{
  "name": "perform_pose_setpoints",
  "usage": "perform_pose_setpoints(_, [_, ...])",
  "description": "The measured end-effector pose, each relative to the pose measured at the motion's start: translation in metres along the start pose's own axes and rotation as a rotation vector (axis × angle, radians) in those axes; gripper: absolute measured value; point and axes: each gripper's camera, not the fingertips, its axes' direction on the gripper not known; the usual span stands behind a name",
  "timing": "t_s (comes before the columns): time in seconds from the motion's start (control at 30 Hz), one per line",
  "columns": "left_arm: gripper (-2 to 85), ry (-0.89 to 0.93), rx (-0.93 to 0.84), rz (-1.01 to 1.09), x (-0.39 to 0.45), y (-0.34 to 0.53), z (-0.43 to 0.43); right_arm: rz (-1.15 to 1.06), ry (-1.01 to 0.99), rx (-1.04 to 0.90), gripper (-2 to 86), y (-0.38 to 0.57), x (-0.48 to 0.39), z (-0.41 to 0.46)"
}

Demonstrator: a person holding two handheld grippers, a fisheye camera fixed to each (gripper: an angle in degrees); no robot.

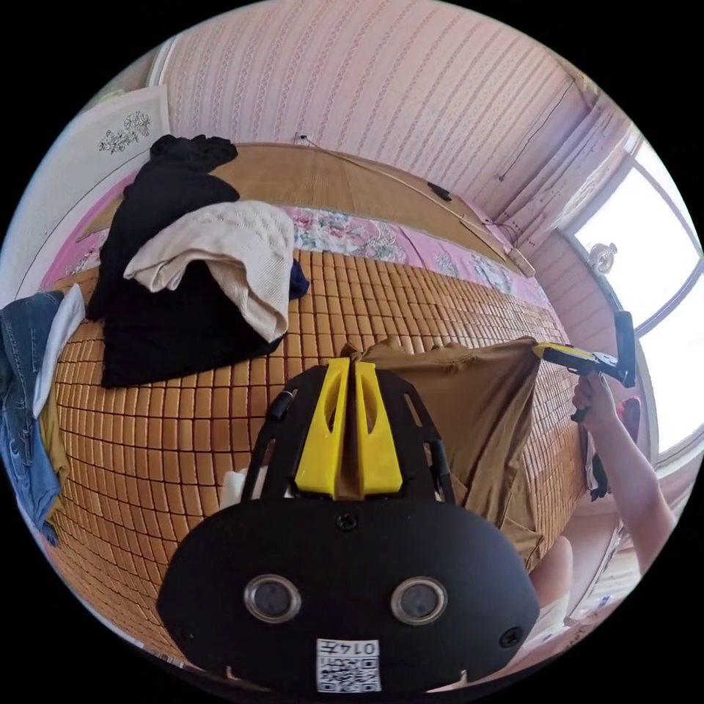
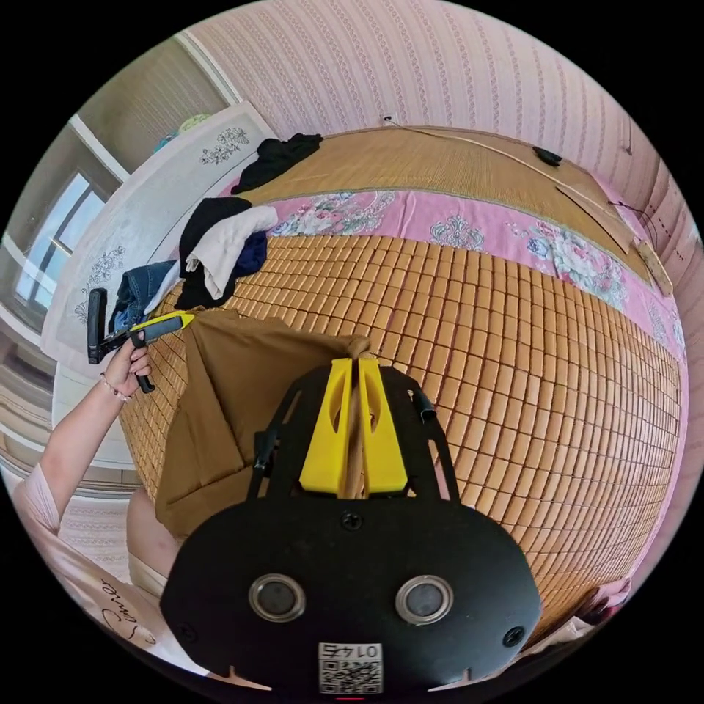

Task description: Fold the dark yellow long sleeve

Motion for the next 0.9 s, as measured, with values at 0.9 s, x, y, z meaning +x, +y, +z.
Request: perform_pose_setpoints(0.9, [-0.6, -0.017, -0.246, 0.104, 0.066, 0.313, -0.086, 0.04, 0.044, -0.197, 1.2, 0.284, -0.055, -0.032])
